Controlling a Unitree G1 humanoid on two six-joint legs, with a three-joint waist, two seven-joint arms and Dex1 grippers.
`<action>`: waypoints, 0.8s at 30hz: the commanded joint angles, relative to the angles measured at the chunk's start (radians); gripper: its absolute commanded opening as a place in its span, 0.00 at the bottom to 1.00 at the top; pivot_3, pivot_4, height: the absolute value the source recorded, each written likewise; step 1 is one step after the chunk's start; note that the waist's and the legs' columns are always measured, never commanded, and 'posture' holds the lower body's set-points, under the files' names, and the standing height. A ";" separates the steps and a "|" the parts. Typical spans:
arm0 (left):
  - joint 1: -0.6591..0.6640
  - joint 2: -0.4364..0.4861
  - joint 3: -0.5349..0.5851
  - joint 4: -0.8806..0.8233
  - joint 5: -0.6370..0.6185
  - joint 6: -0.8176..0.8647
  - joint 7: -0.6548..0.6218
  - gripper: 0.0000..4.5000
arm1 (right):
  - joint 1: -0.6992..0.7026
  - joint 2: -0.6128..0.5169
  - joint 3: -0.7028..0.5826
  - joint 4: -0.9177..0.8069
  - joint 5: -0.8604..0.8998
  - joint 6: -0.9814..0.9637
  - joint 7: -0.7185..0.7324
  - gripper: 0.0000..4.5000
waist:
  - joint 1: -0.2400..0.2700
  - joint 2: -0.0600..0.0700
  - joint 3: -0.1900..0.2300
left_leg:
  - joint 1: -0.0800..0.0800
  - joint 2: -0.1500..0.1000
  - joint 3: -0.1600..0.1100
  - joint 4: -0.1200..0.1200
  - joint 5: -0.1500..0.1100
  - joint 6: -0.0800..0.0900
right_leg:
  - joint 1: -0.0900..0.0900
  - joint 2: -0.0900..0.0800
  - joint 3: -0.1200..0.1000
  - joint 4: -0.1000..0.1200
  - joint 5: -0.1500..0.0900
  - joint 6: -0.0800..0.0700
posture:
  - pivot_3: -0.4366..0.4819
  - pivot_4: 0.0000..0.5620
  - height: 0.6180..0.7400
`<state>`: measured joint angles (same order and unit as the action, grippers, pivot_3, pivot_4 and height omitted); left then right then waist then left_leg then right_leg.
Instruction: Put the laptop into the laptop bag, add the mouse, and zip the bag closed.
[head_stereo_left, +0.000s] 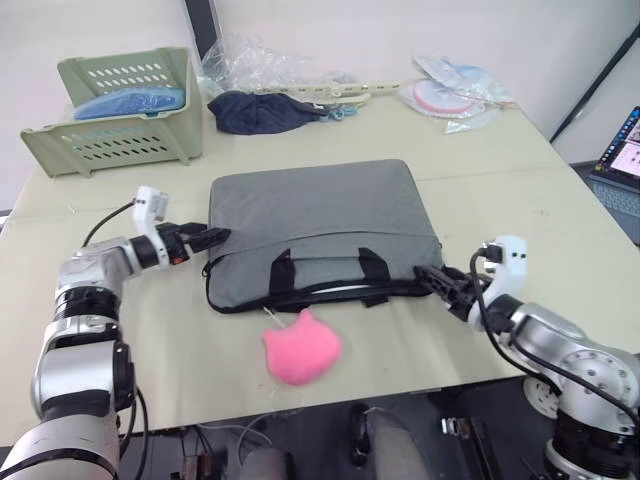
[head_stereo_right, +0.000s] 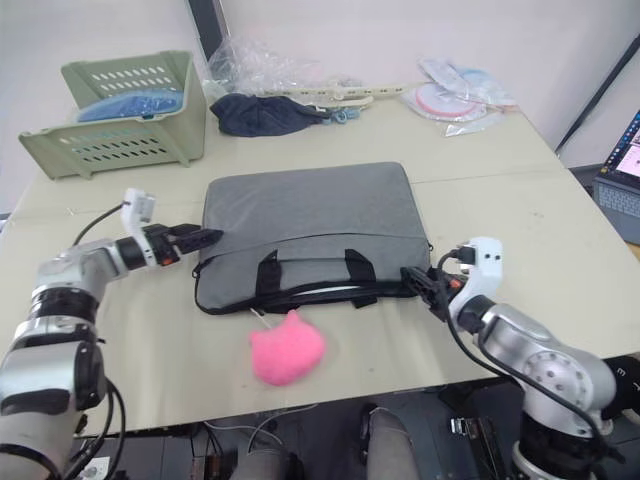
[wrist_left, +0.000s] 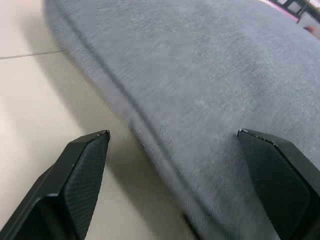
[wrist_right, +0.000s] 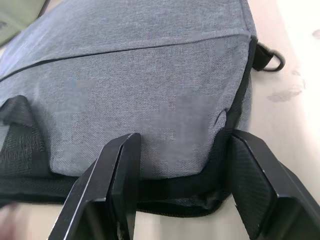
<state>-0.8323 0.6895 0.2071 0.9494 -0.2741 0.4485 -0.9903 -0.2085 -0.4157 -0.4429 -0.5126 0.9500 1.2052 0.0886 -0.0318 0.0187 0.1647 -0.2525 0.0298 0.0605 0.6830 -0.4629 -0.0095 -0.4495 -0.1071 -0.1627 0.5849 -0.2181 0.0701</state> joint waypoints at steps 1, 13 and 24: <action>0.035 0.046 0.019 -0.042 -0.004 0.024 0.005 0.98 | -0.023 -0.062 -0.035 -0.064 0.063 0.015 0.008 0.61 | 0.003 0.000 0.000 | 0.000 0.000 0.000 0.000 0.000 0.000 | 0.000 0.000 0.000 0.000 0.000 0.000 | 0.48 0.27 1.00; 0.135 0.111 0.067 -0.337 -0.065 0.128 0.011 0.98 | -0.046 -0.325 0.024 0.034 -0.042 -0.077 0.174 0.61 | 0.008 -0.004 0.003 | -0.005 -0.001 0.001 0.001 -0.001 0.001 | -0.003 -0.001 -0.001 -0.001 0.000 0.000 | 0.48 0.27 1.00; 0.109 0.036 0.099 -0.574 -0.163 0.004 -0.015 0.98 | -0.137 -0.303 0.106 0.029 -0.086 -0.126 0.190 0.61 | 0.013 -0.006 0.004 | -0.011 -0.001 0.000 0.006 -0.001 0.001 | -0.007 -0.001 -0.001 0.000 0.001 0.001 | 0.48 0.27 1.00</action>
<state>-0.6986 0.7178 0.2762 0.4231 -0.4047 0.4731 -0.9985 -0.3405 -0.7257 -0.3265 -0.4476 0.8636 1.0934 0.2876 -0.0189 0.0127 0.1687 -0.2640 0.0289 0.0609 0.6902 -0.4636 -0.0081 -0.4569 -0.1085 -0.1638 0.5851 -0.2173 0.0713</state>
